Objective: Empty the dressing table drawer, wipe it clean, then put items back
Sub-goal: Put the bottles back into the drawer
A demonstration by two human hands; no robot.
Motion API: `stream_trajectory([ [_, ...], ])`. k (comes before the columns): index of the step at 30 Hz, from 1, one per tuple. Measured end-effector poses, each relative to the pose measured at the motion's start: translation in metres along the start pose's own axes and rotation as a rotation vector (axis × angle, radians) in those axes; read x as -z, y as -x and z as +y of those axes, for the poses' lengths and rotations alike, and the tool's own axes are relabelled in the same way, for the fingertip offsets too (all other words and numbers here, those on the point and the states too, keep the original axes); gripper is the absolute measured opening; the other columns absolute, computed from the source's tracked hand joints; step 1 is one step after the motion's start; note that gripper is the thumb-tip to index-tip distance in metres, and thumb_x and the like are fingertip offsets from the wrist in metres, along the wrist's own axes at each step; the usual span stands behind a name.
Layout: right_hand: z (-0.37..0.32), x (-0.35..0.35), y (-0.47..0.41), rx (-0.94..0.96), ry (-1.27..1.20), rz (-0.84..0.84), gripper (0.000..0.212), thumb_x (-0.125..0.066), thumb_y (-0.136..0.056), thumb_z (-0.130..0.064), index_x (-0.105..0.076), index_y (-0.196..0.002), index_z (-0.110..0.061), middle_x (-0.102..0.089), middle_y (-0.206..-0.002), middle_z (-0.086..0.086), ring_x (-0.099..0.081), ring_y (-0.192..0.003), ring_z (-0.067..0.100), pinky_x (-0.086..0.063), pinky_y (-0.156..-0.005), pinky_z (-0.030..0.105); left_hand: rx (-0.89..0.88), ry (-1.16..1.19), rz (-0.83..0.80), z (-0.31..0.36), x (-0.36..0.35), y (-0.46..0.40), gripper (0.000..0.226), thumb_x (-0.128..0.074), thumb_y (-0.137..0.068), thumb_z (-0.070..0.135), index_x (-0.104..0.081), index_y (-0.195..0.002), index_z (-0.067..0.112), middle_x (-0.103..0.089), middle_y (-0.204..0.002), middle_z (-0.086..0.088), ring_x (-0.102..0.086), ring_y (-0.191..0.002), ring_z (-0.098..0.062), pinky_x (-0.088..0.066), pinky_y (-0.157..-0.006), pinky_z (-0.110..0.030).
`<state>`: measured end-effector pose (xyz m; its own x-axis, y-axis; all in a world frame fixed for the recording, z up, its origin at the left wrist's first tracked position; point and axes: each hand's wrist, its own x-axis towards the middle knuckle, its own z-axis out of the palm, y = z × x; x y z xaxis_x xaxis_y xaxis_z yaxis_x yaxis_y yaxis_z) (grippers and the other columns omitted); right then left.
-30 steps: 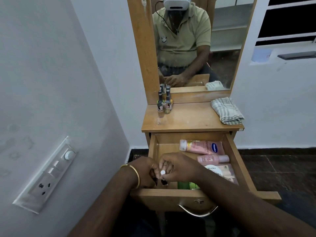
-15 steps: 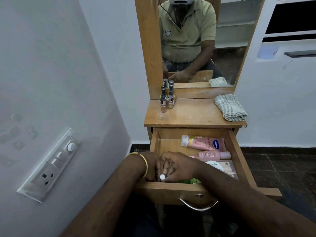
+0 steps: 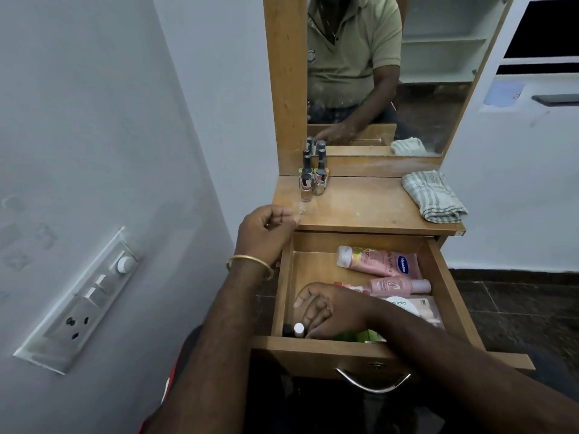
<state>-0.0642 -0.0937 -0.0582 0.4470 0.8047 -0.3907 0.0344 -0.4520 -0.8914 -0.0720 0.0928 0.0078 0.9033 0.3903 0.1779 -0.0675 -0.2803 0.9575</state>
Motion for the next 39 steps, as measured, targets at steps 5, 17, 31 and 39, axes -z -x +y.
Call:
stream_trajectory([
  [5, -0.001, 0.000, 0.002, 0.063, 0.008, 0.106, 0.047, -0.082, -0.076, -0.008, -0.061, -0.117, -0.018, -0.069, -0.110, 0.013, -0.069, -0.102, 0.026, -0.057, -0.091, 0.042, -0.055, 0.083, 0.062, -0.001, -0.008, -0.022, 0.016, -0.077, -0.082, 0.021, -0.074, -0.098, 0.019, -0.071, -0.086, 0.009, -0.063, -0.078, 0.004, -0.053, -0.075, -0.016],
  [17, -0.048, 0.049, -0.020, 0.374, 0.498, 1.120, 0.026, -0.077, -0.082, -0.021, -0.062, -0.103, -0.026, -0.061, -0.094, -0.011, -0.059, -0.079, 0.006, -0.050, -0.064, 0.024, -0.086, 0.069, 0.162, -0.070, 0.007, -0.040, 0.019, -0.072, -0.087, 0.023, -0.071, -0.104, 0.030, -0.068, -0.112, 0.019, -0.058, -0.108, 0.005, -0.051, -0.084, -0.022],
  [31, -0.089, 0.129, -0.067, 0.143, 0.960, 1.122, 0.044, -0.069, -0.088, -0.023, -0.059, -0.131, -0.026, -0.062, -0.131, -0.001, -0.059, -0.112, 0.020, -0.051, -0.084, 0.033, -0.238, -0.006, 0.160, -0.091, -0.002, -0.052, 0.025, -0.063, -0.085, 0.035, -0.073, -0.103, 0.020, -0.068, -0.113, 0.013, -0.058, -0.109, 0.001, -0.052, -0.082, -0.021],
  [39, -0.082, 0.131, -0.065, 0.257, 0.882, 1.177, 0.026, -0.077, -0.082, -0.027, -0.069, -0.107, -0.025, -0.070, -0.102, -0.004, -0.064, -0.089, 0.013, -0.054, -0.068, 0.034, -0.465, -0.325, 0.113, -0.048, -0.002, -0.072, 0.029, -0.065, -0.088, 0.026, -0.069, -0.116, 0.018, -0.067, -0.119, 0.003, -0.056, -0.113, -0.014, -0.043, -0.101, -0.035],
])
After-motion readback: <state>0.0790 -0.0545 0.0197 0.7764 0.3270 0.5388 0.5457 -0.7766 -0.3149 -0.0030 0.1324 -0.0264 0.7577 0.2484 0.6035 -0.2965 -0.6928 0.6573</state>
